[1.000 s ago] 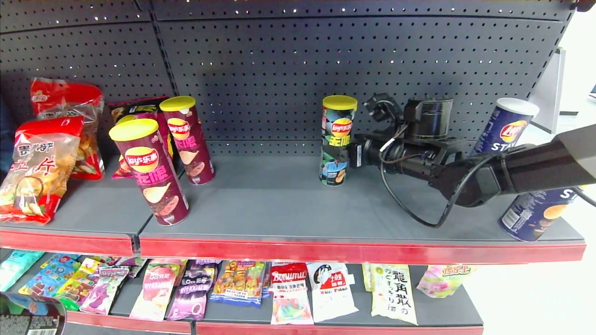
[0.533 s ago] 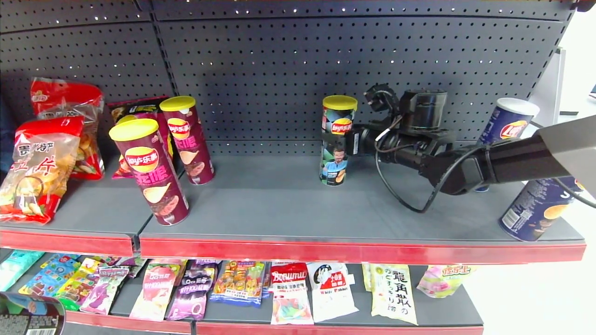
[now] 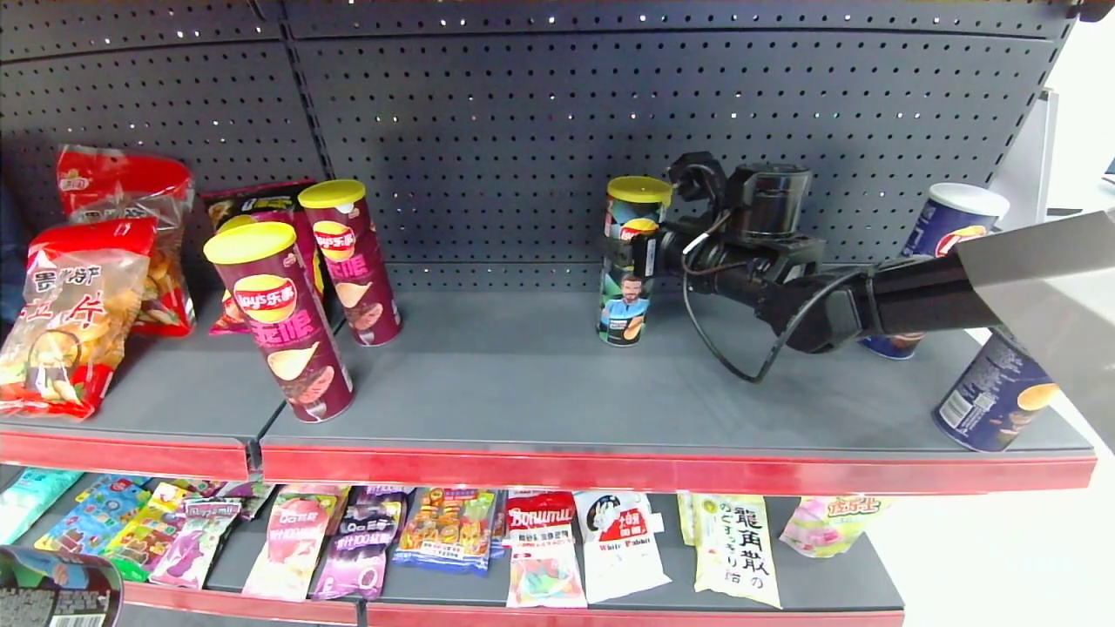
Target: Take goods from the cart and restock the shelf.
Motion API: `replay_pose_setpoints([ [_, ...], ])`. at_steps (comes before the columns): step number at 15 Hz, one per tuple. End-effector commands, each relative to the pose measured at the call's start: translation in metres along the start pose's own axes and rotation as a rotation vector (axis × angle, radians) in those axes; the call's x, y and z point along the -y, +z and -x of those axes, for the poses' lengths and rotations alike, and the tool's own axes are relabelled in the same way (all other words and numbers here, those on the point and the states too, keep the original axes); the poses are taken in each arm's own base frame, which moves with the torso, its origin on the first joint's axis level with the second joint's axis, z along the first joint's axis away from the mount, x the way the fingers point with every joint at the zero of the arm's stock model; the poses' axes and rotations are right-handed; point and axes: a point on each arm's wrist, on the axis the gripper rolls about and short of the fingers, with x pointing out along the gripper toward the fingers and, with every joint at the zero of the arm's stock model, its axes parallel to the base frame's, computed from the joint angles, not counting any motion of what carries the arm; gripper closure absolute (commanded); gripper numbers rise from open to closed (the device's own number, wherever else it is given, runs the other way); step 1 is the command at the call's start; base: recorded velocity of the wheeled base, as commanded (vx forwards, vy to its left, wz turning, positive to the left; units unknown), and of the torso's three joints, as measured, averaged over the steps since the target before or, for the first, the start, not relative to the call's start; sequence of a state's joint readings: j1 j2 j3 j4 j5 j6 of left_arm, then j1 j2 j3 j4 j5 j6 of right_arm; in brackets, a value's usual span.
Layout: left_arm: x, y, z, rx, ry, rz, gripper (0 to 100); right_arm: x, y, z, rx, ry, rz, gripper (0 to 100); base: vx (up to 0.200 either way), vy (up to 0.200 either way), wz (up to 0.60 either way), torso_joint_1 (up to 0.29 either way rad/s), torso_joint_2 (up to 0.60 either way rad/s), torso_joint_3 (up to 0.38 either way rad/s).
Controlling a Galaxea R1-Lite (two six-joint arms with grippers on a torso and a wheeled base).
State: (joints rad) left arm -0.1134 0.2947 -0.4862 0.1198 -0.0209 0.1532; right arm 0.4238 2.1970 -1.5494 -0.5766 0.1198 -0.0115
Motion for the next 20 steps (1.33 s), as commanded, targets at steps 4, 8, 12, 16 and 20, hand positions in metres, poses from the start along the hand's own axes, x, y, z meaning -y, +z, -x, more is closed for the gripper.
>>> replay_pose_setpoints([
  [4,0.000,-0.001,0.001,0.000,0.001,0.000,100,-0.012,-0.003,-0.005,-0.003,-0.016,0.001,100,0.000,0.000,0.00,0.000,0.00,0.000],
  [8,0.000,-0.001,0.002,0.006,0.002,0.000,100,-0.032,0.001,0.002,-0.008,-0.002,0.004,100,0.000,0.000,0.00,0.000,0.00,0.000],
  [12,0.000,0.003,0.003,0.018,0.004,-0.001,100,-0.062,0.016,0.049,-0.038,-0.002,0.018,100,0.000,0.000,0.00,0.000,0.00,0.000],
  [16,-0.001,0.005,0.003,0.023,0.003,-0.001,100,-0.081,0.025,0.099,-0.052,0.030,0.026,100,0.000,0.000,0.00,0.000,0.00,0.000],
  [20,-0.001,0.006,0.002,0.023,0.001,-0.001,100,-0.080,0.005,0.123,-0.093,0.010,0.052,100,0.000,0.000,0.00,0.000,0.00,0.000],
])
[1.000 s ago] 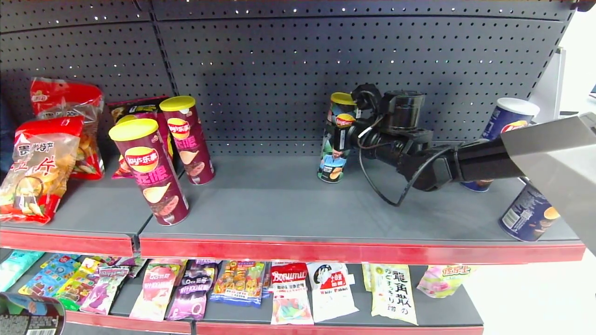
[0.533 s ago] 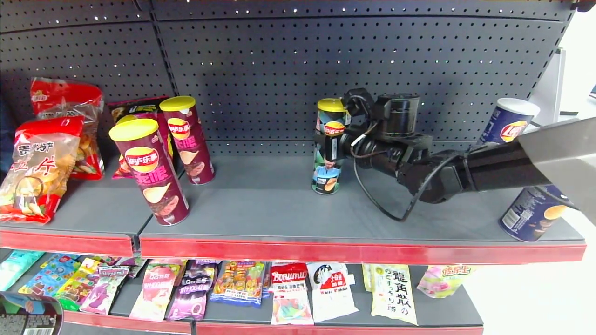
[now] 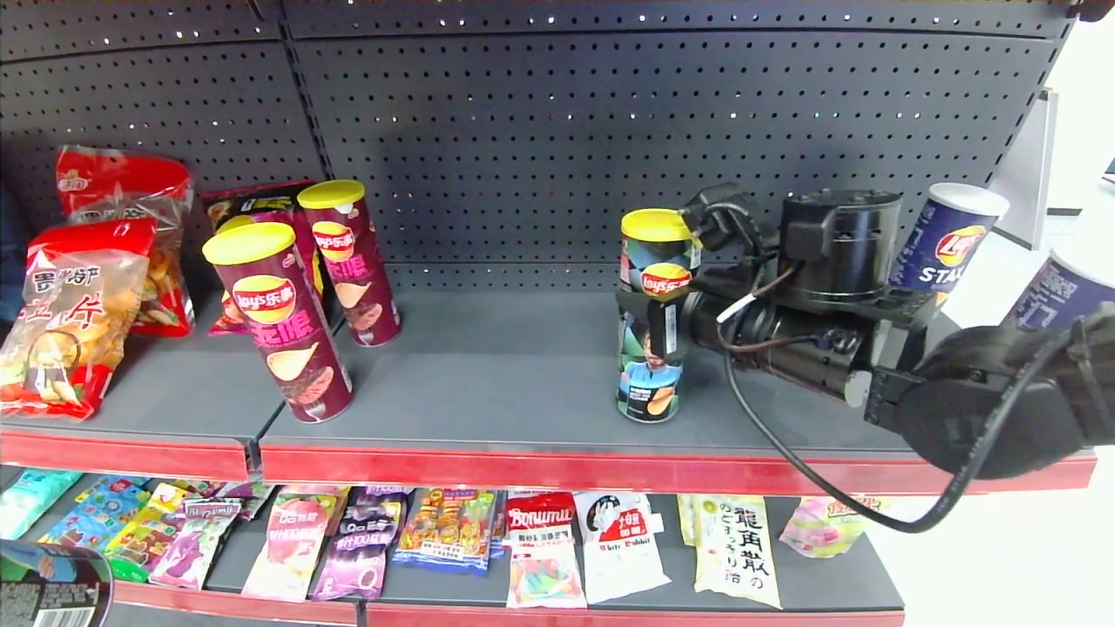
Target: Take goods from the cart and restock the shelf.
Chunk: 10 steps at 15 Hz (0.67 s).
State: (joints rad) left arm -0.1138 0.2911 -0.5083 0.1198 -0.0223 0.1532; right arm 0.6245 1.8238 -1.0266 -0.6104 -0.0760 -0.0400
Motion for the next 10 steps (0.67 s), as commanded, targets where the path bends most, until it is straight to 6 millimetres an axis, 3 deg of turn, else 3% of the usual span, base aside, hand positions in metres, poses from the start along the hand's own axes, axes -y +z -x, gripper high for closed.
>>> replay_pose_setpoints([
  [1,0.000,0.001,-0.001,-0.002,-0.001,0.000,100,0.000,-0.001,0.013,0.043,0.000,0.000,100,0.000,0.000,0.00,0.000,0.00,0.000],
  [4,-0.001,0.003,-0.001,0.003,-0.002,0.000,100,-0.006,-0.016,0.014,0.044,0.013,0.029,100,0.000,0.000,0.00,0.000,0.00,0.000],
  [10,-0.001,0.007,-0.002,0.005,0.000,-0.002,100,-0.022,-0.019,0.010,0.035,0.049,0.036,100,0.000,0.000,0.00,0.000,0.00,0.000],
])
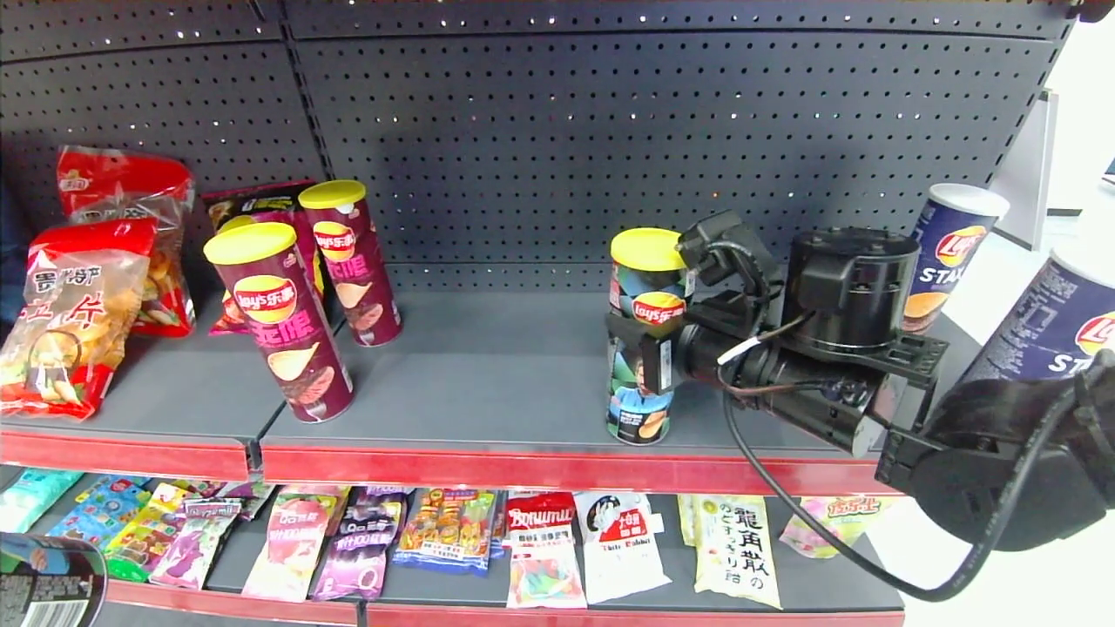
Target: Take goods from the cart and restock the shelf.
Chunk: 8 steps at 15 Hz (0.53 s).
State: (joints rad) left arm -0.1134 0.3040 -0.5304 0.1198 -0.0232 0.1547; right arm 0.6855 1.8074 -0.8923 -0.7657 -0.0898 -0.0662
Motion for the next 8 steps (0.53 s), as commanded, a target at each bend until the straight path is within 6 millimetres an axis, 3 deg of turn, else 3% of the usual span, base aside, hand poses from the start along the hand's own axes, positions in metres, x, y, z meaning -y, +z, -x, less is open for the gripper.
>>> replay_pose_setpoints([
  [1,-0.0002,0.0010,-0.0009,-0.002,0.000,0.000,100,-0.0066,-0.0016,-0.0016,-0.004,0.019,0.002,100,0.000,0.000,0.00,0.000,0.00,0.000],
  [8,-0.0001,0.0005,-0.0001,0.001,0.000,0.000,100,-0.0135,-0.0003,0.0020,-0.002,-0.002,0.000,100,0.000,0.000,0.00,0.000,0.00,0.000],
])
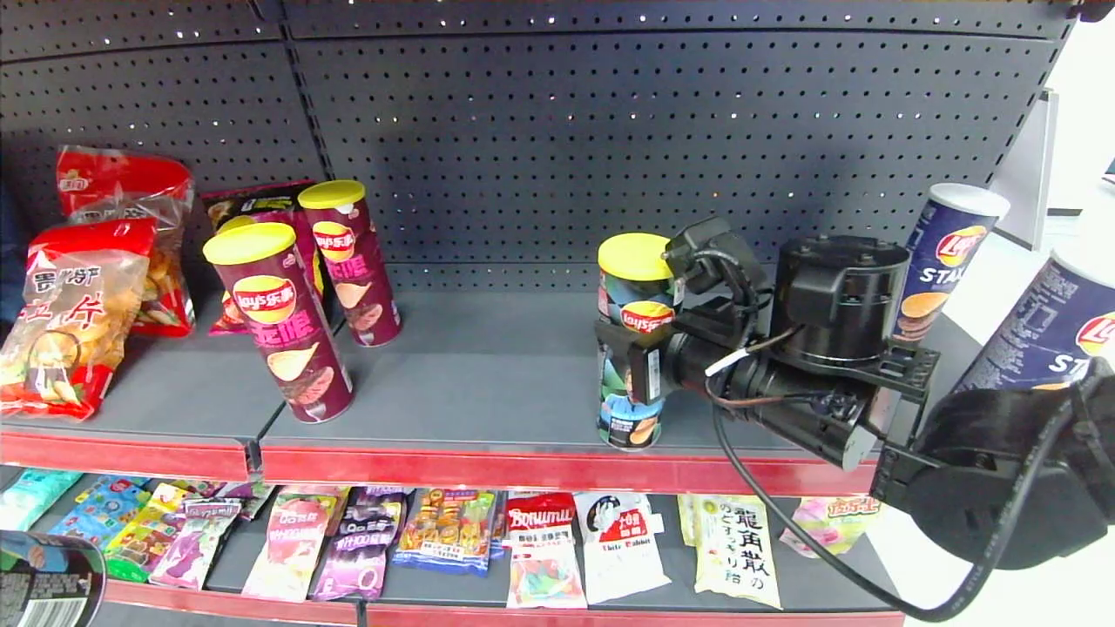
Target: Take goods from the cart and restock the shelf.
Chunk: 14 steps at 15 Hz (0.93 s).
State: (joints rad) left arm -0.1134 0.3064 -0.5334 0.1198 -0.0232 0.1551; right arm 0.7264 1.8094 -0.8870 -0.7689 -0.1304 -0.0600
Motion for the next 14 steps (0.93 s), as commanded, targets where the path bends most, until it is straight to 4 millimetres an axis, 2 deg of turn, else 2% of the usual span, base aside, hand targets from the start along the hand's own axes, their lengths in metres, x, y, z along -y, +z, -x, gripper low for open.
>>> replay_pose_setpoints([
  [1,0.000,0.000,0.000,0.000,0.000,0.000,100,0.000,0.000,0.001,-0.002,-0.004,0.000,100,0.000,0.000,0.00,0.000,0.00,0.000],
  [13,0.000,-0.001,0.000,-0.003,0.000,0.000,100,-0.007,-0.011,0.007,-0.040,0.018,0.006,100,0.000,0.000,0.00,0.000,0.00,0.000],
  [14,0.000,-0.001,0.000,-0.003,0.000,0.000,100,-0.007,-0.011,0.007,-0.040,0.018,0.005,0,0.000,0.000,0.00,0.000,0.00,0.000],
])
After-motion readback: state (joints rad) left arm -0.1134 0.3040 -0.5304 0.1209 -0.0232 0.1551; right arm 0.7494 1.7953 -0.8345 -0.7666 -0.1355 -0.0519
